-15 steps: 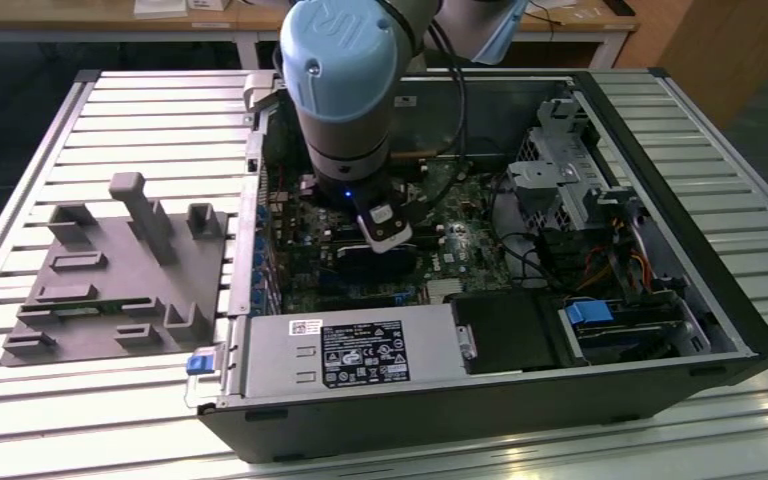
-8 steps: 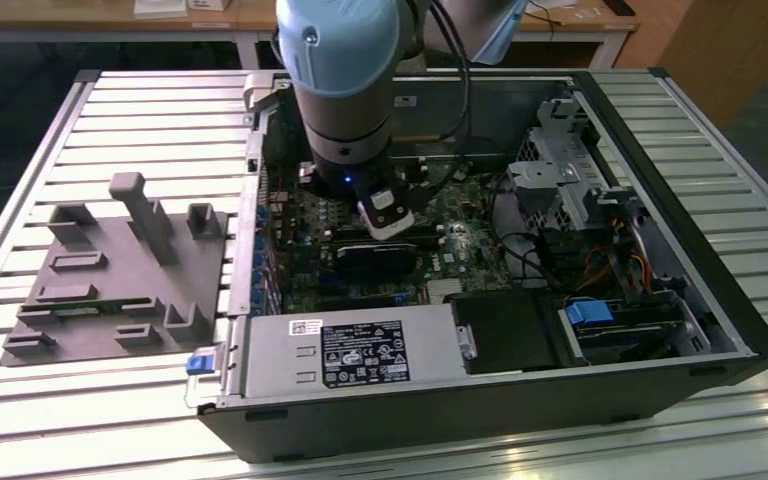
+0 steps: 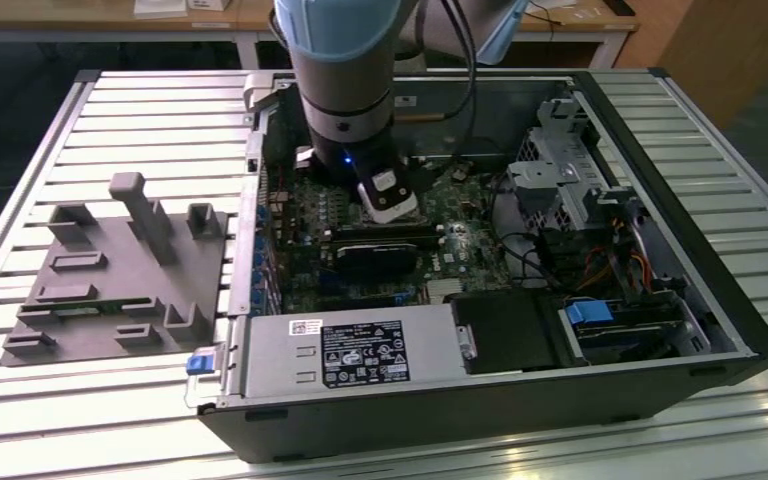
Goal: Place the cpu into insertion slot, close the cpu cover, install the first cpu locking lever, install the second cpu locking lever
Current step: 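Install the second cpu locking lever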
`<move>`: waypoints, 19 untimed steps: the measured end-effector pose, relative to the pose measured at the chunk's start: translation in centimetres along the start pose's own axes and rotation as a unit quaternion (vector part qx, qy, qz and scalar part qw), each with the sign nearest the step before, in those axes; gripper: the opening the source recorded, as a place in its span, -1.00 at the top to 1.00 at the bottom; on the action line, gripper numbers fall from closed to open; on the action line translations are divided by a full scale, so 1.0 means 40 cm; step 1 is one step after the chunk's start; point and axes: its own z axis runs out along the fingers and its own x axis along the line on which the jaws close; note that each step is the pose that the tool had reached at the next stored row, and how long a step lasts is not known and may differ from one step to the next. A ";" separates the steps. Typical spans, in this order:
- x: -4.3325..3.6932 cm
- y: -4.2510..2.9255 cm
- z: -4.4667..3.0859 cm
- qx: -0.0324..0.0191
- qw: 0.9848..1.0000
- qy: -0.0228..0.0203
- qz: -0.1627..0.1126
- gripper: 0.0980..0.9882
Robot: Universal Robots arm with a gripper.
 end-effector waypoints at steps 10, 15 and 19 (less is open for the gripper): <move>-0.022 0.007 -0.012 0.028 1.000 -0.005 0.003 0.99; -0.045 0.010 -0.011 0.037 0.999 -0.007 0.006 0.99; -0.064 0.013 -0.009 0.043 0.999 -0.007 0.008 0.99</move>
